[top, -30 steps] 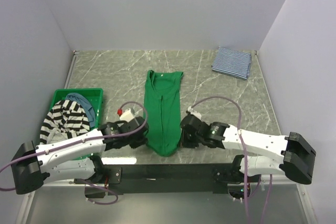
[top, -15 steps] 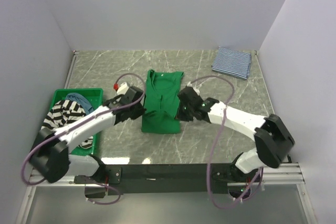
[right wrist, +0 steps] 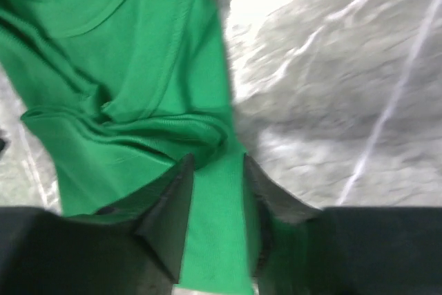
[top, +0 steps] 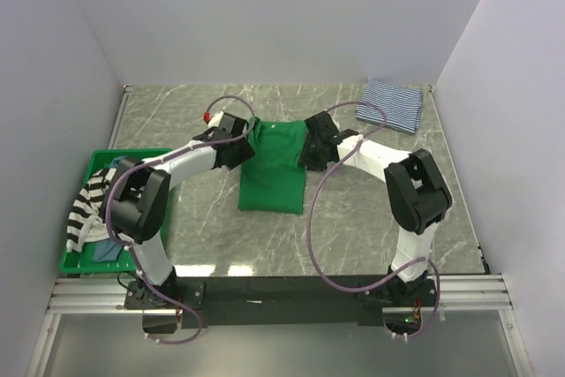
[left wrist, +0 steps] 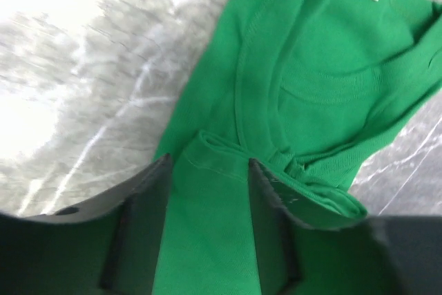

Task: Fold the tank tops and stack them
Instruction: Fold the tank top

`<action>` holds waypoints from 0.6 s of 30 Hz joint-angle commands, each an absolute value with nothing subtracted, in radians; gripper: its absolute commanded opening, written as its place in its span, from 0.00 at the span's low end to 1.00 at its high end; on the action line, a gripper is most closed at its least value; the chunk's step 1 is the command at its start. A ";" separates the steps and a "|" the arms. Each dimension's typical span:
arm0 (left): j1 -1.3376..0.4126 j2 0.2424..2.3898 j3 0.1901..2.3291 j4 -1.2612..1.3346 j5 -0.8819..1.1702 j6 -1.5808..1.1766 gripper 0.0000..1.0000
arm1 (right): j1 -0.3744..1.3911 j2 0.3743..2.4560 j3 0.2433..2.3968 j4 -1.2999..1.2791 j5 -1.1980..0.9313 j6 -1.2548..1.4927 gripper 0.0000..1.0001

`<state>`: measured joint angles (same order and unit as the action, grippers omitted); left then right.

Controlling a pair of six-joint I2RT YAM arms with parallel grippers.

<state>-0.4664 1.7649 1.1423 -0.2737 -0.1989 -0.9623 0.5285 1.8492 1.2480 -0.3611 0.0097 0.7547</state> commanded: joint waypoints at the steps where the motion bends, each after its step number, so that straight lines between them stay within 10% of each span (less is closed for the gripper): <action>1: -0.443 1.727 1.168 -0.232 -0.199 -0.949 0.54 | 0.505 1.838 1.302 -0.351 0.008 0.689 0.43; 18: -0.511 1.343 0.628 -0.118 -0.014 -1.041 0.60 | 0.635 1.551 0.950 -0.276 0.040 0.727 0.46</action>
<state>-0.4904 1.4178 0.6796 -0.2127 -0.0998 -1.0119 0.5991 1.6062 1.0164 -0.3336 0.0570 0.6865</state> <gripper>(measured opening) 0.590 0.455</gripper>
